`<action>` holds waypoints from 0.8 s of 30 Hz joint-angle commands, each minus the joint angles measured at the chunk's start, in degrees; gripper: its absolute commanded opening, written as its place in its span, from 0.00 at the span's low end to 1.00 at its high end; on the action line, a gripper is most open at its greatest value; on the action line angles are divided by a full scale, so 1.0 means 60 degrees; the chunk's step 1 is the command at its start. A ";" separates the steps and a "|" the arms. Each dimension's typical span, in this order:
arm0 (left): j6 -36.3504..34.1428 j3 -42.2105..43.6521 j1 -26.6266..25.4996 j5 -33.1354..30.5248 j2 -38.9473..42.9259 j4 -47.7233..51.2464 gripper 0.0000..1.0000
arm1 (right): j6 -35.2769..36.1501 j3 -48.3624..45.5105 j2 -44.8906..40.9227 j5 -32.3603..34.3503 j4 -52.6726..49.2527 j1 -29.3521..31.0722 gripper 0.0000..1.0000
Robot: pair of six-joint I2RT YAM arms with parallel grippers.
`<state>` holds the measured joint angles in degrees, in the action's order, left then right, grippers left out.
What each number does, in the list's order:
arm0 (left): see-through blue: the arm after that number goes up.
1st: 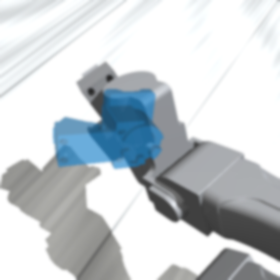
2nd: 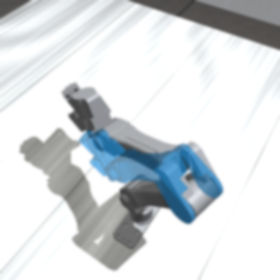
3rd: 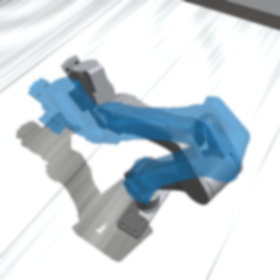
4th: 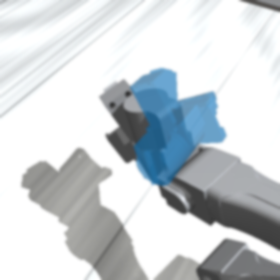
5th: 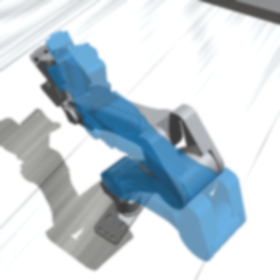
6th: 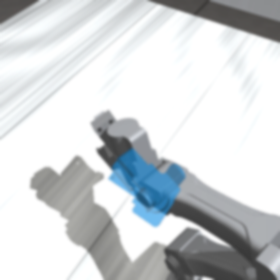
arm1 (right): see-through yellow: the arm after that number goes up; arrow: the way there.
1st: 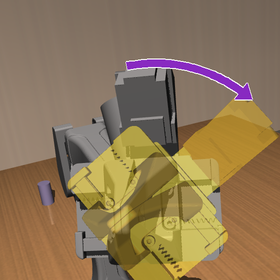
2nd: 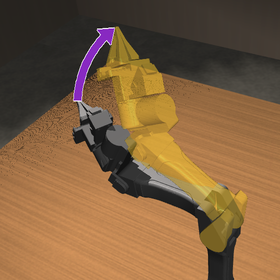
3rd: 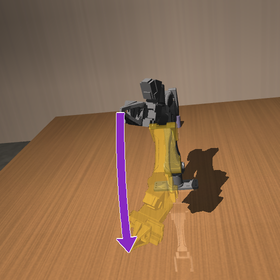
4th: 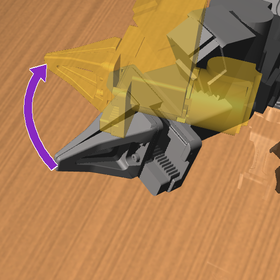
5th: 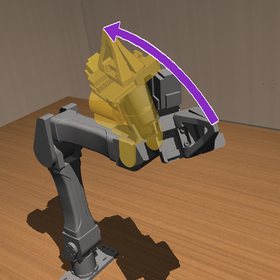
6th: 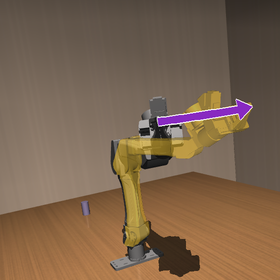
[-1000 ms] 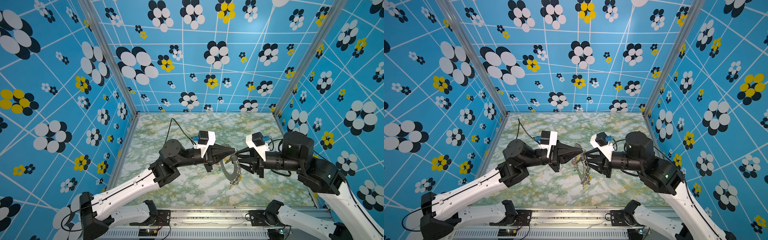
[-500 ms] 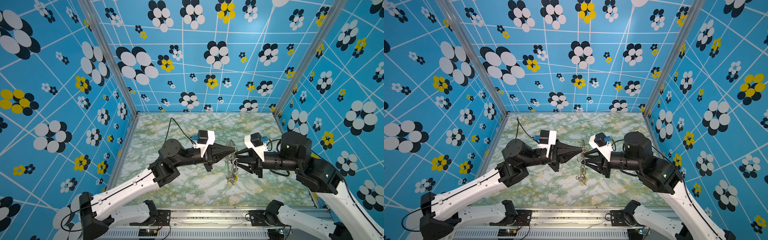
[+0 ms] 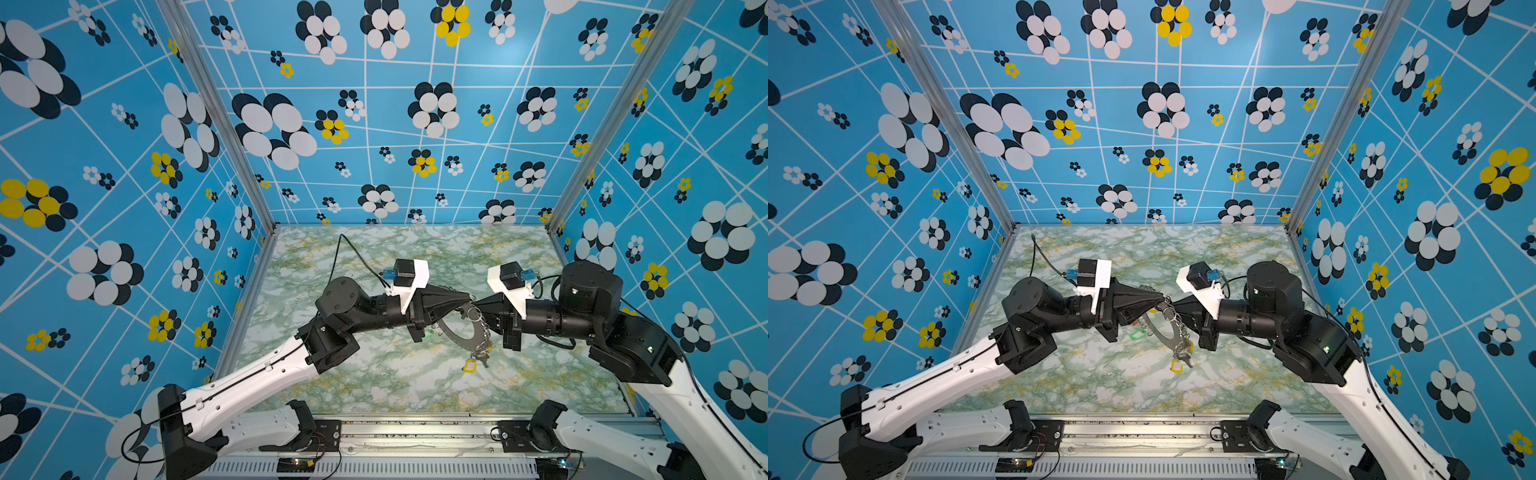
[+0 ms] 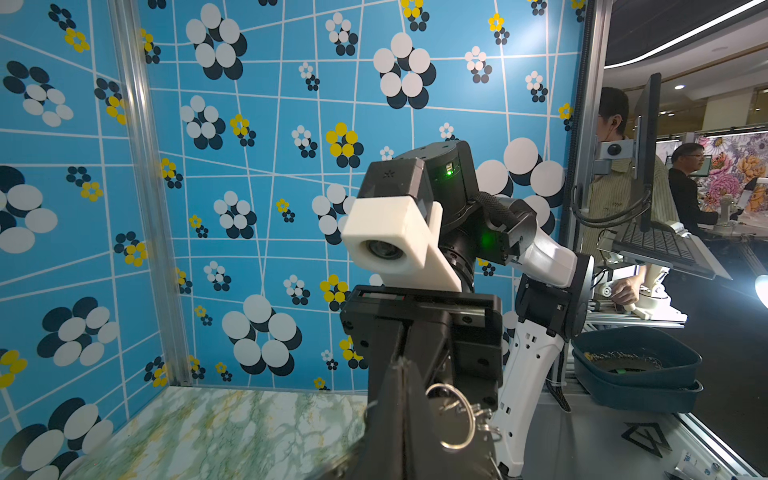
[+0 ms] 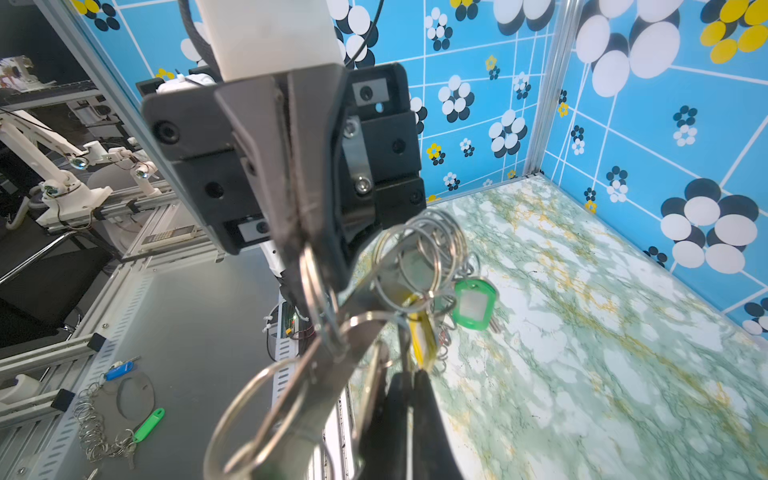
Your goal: Put the keys on the keyring
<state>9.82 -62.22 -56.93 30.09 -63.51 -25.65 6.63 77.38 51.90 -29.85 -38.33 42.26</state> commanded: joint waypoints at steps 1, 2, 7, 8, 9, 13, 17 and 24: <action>-0.0063 -0.0269 -0.0006 -0.0093 0.0375 -0.0423 0.00 | 0.0090 0.0137 -0.0124 0.0171 -0.0182 0.0046 0.00; -0.0056 -0.0244 0.0003 -0.0114 0.0402 -0.0413 0.00 | 0.0126 0.0185 -0.0157 0.0210 -0.0297 0.0046 0.00; -0.0045 -0.0222 0.0009 -0.0116 0.0426 -0.0456 0.00 | 0.0206 0.0272 -0.0197 0.0137 -0.0726 0.0046 0.00; -0.0016 -0.0227 0.0008 -0.0094 0.0401 -0.0484 0.00 | 0.0199 0.0258 -0.0172 0.0063 -0.0708 0.0046 0.05; -0.0002 -0.0227 -0.0014 -0.0072 0.0376 -0.0525 0.00 | 0.0182 0.0239 -0.0156 0.0004 -0.0653 0.0046 0.13; 0.0104 -0.0291 -0.0005 -0.0018 0.0300 -0.0618 0.00 | 0.0045 0.0096 -0.0208 -0.0063 -0.0143 0.0059 0.24; 0.0148 -0.0331 -0.0020 0.0025 0.0242 -0.0632 0.00 | -0.0103 0.0027 -0.0155 -0.0230 0.0415 0.0061 0.25; 0.0194 -0.0307 -0.0034 0.0008 0.0191 -0.0705 0.00 | -0.0315 -0.0152 -0.0145 -0.0311 0.1053 0.0075 0.26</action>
<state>10.07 -62.22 -56.93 29.93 -63.07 -25.76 6.09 77.32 51.16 -30.59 -35.48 42.26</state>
